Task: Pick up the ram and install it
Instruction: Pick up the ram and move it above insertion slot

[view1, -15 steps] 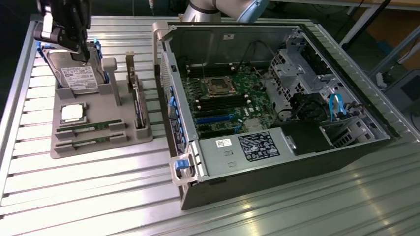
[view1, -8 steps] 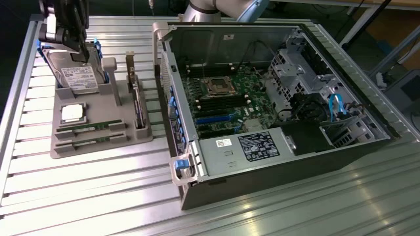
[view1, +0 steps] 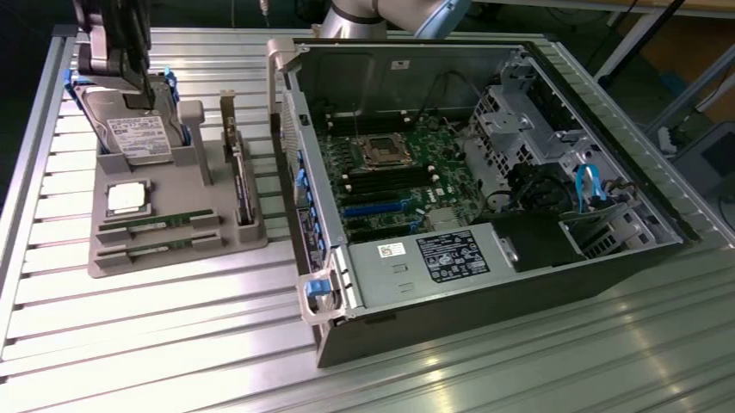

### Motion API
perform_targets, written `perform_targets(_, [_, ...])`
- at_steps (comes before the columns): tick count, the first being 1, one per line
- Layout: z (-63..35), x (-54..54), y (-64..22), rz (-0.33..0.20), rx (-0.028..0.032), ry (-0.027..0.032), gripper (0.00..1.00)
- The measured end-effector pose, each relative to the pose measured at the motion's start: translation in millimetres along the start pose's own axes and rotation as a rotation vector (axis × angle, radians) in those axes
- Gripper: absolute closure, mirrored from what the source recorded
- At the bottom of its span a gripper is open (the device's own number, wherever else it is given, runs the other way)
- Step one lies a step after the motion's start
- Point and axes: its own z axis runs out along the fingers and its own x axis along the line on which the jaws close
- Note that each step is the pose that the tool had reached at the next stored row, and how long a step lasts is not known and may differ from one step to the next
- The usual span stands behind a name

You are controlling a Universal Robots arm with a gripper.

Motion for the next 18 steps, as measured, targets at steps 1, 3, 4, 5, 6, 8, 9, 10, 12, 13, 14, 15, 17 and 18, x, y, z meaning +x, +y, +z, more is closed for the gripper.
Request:
perform_targets(1, [0.0,0.0,0.0,-0.028,-0.0006,0.0012,0.90])
perform_targets(3, [0.0,0.0,0.0,-0.035,-0.0009,0.0016,0.90])
perform_targets(4, [0.0,0.0,0.0,-0.035,-0.0008,0.0015,0.90])
perform_targets(5, [0.0,0.0,0.0,-0.035,-0.0008,0.0016,0.90])
perform_targets(6, [0.0,0.0,0.0,-0.037,-0.0009,0.0017,0.90])
perform_targets(8, [0.0,0.0,0.0,-0.055,-0.0013,0.0024,0.90])
perform_targets(9, [0.0,0.0,-0.1,-0.061,-0.0014,0.0027,0.90])
perform_targets(10, [0.0,0.0,-0.1,-0.061,-0.0015,0.0027,0.90])
perform_targets(12, [0.1,0.0,-0.1,-0.062,-0.0016,0.0028,0.90])
perform_targets(13, [0.1,0.0,-0.1,-0.062,-0.0016,0.0028,0.90])
perform_targets(14, [0.2,0.0,-0.1,-0.062,-0.0016,0.0028,0.90])
perform_targets(15, [0.2,0.0,-0.1,-0.062,-0.0015,0.0028,0.90])
perform_targets(17, [0.2,0.0,-0.1,-0.062,-0.0015,0.0028,0.90])
perform_targets(18, [0.2,0.0,-0.1,-0.062,-0.0015,0.0028,0.90])
